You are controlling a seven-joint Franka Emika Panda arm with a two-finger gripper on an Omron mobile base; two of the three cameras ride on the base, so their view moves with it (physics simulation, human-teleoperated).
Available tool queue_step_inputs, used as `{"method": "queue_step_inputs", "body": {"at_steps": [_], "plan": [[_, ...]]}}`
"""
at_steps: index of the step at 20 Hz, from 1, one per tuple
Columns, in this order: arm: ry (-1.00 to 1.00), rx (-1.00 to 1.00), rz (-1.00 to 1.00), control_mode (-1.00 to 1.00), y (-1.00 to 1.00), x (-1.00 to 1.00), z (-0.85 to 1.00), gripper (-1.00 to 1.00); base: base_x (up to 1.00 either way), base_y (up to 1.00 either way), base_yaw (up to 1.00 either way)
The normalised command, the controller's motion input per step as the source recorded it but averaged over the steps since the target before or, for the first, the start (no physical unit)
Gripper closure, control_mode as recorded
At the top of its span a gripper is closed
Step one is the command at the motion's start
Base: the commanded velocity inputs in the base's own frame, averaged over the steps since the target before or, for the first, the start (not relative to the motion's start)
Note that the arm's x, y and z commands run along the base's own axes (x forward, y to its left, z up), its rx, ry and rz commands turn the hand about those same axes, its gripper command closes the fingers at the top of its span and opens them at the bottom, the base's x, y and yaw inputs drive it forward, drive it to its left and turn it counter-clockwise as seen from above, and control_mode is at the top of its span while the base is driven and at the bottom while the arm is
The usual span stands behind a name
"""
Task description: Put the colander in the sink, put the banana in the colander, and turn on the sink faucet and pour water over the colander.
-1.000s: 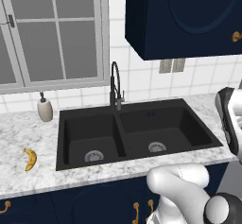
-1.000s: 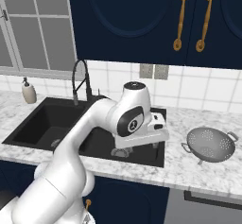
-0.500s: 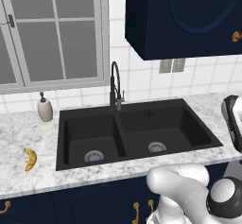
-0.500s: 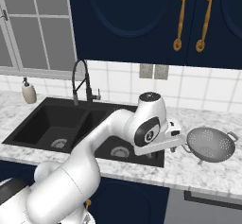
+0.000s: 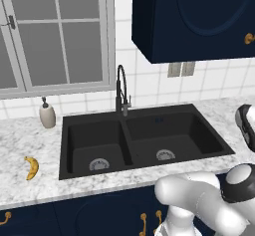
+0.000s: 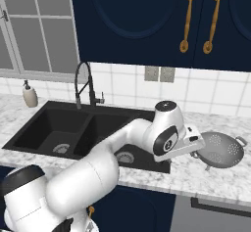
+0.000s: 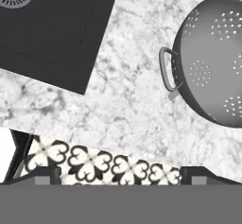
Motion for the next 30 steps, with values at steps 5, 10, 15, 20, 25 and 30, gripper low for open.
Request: {"method": "queue_step_inputs", "body": {"at_steps": [5, 10, 15, 20, 25, 30], "plan": [[0.0, 0.0, 0.0, -1.0, -0.21, 0.43, -0.19, -1.0, 0.0, 0.0, 0.0], [0.0, 0.0, 0.01, -1.0, -0.29, 0.32, -0.14, -1.0, 0.0, 0.0, 0.0], [0.0, 0.0, 0.03, -1.0, -0.31, 0.29, -0.21, -1.0, 0.0, 0.0, 0.0], [0.0, 0.0, 0.04, -1.0, -0.15, 0.24, -0.27, -1.0, 0.0, 0.0, 0.0], [0.0, 0.0, 0.06, -1.0, -0.21, 0.22, -0.09, -1.0, 0.0, 0.0, 0.0], [0.0, 0.0, 0.06, -1.0, -0.21, 0.13, -0.08, -1.0, 0.0, 0.0, 0.0]]}}
